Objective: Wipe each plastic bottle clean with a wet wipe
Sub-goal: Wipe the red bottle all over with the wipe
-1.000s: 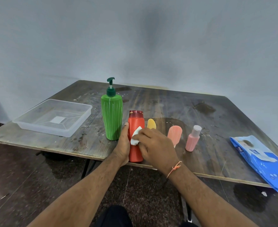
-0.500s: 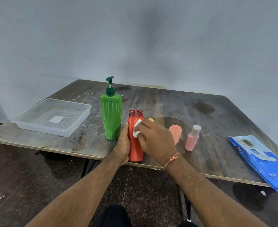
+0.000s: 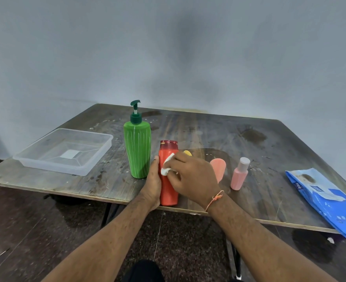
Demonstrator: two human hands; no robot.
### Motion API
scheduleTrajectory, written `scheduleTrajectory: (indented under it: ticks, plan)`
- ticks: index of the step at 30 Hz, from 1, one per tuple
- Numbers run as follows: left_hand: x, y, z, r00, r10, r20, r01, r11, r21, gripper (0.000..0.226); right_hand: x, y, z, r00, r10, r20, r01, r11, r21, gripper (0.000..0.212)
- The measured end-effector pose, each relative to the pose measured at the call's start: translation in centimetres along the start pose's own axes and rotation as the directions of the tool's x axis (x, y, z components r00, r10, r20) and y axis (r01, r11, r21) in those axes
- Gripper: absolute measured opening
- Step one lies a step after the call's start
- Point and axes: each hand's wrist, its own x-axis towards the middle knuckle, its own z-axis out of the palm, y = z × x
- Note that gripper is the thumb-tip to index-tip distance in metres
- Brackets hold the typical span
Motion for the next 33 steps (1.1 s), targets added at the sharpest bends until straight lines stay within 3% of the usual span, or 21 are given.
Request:
scheduleTrajectory:
  ticks: [4,10,16,21,27,33]
  plan:
    - [0.2,-0.1,-0.1,1.000,-0.003,-0.006,0.003,1.000,0.024,0.075,0.2,1.0,0.0,0.986,0.149,-0.079,-0.150,0.989,-0.008,0.021]
    - [0.2,-0.1,-0.2,1.000,-0.014,-0.018,0.014,1.000,-0.011,0.075,-1.3,0.4,0.3,0.999,0.034,-0.019,-0.033,0.998,0.047,0.017]
    - [0.2,0.0,-0.4,1.000,-0.021,-0.022,0.021,1.000,-0.005,0.079,-1.3,1.1,0.5,0.980,0.165,-0.110,-0.164,0.986,0.021,0.019]
    - [0.2,0.1,-0.3,0.999,-0.033,-0.033,0.033,0.999,-0.019,0.076,-3.1,0.5,0.6,0.999,0.037,-0.008,-0.036,0.995,0.092,0.015]
    - [0.2,-0.1,-0.4,1.000,-0.029,-0.012,0.029,0.999,-0.024,0.075,-3.8,0.8,1.3,0.991,0.104,-0.079,-0.100,0.993,0.063,0.021]
    - [0.4,0.0,-0.5,0.994,-0.102,0.040,0.105,0.993,-0.059,0.085,-6.1,-0.6,1.3,0.999,-0.035,0.022,0.032,0.992,0.122,0.018]
